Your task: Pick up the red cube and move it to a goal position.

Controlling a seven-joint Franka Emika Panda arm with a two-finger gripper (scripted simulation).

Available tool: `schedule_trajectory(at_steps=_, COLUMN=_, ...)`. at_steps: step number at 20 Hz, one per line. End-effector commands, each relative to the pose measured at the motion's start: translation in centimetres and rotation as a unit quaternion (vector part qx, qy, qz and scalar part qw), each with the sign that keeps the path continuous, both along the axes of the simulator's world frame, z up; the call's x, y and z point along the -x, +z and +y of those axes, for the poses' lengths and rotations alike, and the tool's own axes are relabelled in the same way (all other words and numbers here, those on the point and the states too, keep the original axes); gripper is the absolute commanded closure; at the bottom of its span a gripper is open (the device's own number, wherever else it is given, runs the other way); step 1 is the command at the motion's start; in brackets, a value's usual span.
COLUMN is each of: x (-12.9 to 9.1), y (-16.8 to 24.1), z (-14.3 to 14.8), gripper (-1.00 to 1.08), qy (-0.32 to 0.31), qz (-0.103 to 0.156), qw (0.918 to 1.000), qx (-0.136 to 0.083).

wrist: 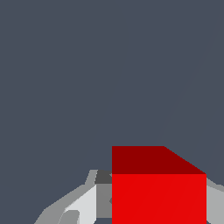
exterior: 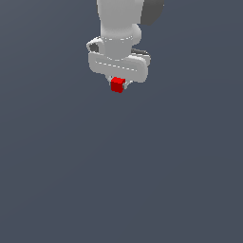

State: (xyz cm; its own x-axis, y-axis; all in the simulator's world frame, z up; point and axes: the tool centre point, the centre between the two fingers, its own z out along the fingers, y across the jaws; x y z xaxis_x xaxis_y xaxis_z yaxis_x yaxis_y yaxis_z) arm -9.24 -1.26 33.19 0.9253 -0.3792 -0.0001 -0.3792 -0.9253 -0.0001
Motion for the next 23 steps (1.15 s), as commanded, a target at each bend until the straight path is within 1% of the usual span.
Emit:
schedule_trajectory(at_steps=1, x=0.1, y=2.6, z=-0.6, gripper=1.08, qy=0.0, qz=0.0, qw=1.0, qx=0.0)
schedule_trajectory(at_steps=7, x=-0.1, y=8.1, z=-1.7, gripper=1.08, qy=0.0, qz=0.0, qw=1.0, qx=0.0)
schedule_trajectory(at_steps=12, x=-0.2, y=11.3, z=-2.3, gripper=1.08, qy=0.001, qz=0.0, qw=1.0, qx=0.0)
schedule_trajectory(at_steps=17, x=-0.3, y=13.2, z=-2.8, gripper=1.08, qy=0.001, qz=0.0, qw=1.0, qx=0.0)
schedule_trajectory(at_steps=23, x=-0.4, y=13.9, z=-2.9, gripper=1.08, qy=0.001, qz=0.0, qw=1.0, qx=0.0)
